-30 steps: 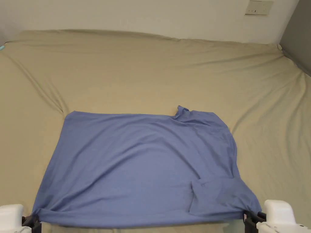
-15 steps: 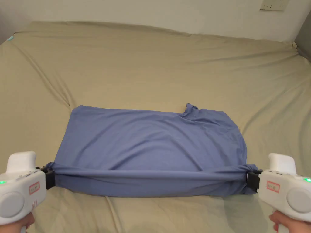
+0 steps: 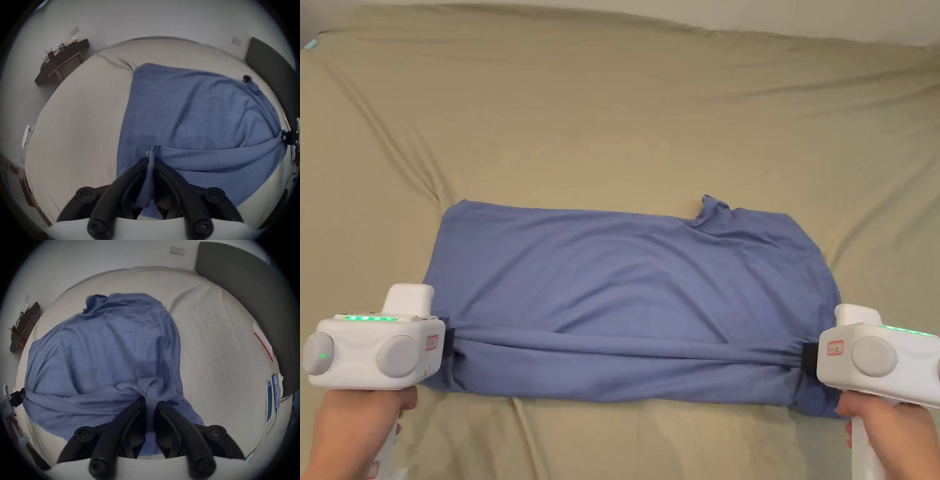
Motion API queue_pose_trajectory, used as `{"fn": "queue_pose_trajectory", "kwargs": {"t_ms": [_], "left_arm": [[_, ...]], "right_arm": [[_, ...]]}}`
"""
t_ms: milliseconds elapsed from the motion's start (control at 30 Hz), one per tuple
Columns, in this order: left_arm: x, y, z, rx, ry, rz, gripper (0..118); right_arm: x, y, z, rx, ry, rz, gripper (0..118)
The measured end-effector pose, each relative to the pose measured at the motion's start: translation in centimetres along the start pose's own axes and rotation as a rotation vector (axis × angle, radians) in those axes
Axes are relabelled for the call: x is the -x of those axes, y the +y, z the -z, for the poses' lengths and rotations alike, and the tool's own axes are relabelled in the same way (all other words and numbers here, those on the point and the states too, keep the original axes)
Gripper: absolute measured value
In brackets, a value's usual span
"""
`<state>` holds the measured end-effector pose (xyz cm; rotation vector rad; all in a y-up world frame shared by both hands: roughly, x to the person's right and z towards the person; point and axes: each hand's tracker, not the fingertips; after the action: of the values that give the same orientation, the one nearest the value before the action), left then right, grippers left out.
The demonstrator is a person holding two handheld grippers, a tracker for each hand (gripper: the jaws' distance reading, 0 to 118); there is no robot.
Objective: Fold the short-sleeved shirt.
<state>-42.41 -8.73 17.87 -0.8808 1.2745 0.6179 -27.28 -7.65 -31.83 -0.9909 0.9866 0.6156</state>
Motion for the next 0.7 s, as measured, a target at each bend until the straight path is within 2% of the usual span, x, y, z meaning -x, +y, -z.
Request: {"fn": "queue_pose_trajectory", "kwargs": {"t_ms": [133, 167, 200, 233, 267, 300, 333, 400, 467, 700], "left_arm": [[1.0, 0.6, 0.1, 0.004, -0.019, -0.01, 5], [1.3, 0.7, 0.0, 0.008, -0.031, -0.018, 7], [1.5, 0.8, -0.2, 0.007, -0.039, -0.022, 12], [1.5, 1.0, -0.7, -0.002, -0.011, -0.019, 28], [1.6, 1.2, -1.3, -0.017, 0.056, -0.011, 66], [1.8, 1.3, -2.3, -0.049, 0.071, -0.016, 95], [2.0, 1.2, -3.8, -0.099, 0.068, -0.03, 111], [1.8, 1.6, -7.6, -0.268, 0.014, -0.085, 114], [1.3, 2.0, -11.2, -0.373, 0.04, -0.108, 114], [-1.9, 2.1, -21.3, -0.681, 0.01, -0.016, 113]], "right_arm": [[0.5, -0.1, -0.5, -0.025, -0.007, 0.012, 9], [0.4, -0.1, -0.7, -0.059, 0.004, 0.015, 15], [0.4, 0.0, -0.9, -0.097, 0.02, 0.015, 25], [0.3, 0.1, -1.3, -0.115, -0.01, 0.007, 45], [-0.3, 0.6, -1.4, -0.138, -0.066, 0.004, 87], [-0.6, 0.7, -2.2, -0.18, -0.077, 0.013, 109], [-1.0, 0.7, -3.5, -0.253, -0.047, 0.029, 117], [-1.1, 1.0, -6.6, -0.373, -0.032, 0.037, 116], [-0.4, 1.3, -9.9, -0.449, -0.063, -0.01, 116], [4.6, -0.7, -21.9, -0.788, -0.038, -0.186, 116]]}}
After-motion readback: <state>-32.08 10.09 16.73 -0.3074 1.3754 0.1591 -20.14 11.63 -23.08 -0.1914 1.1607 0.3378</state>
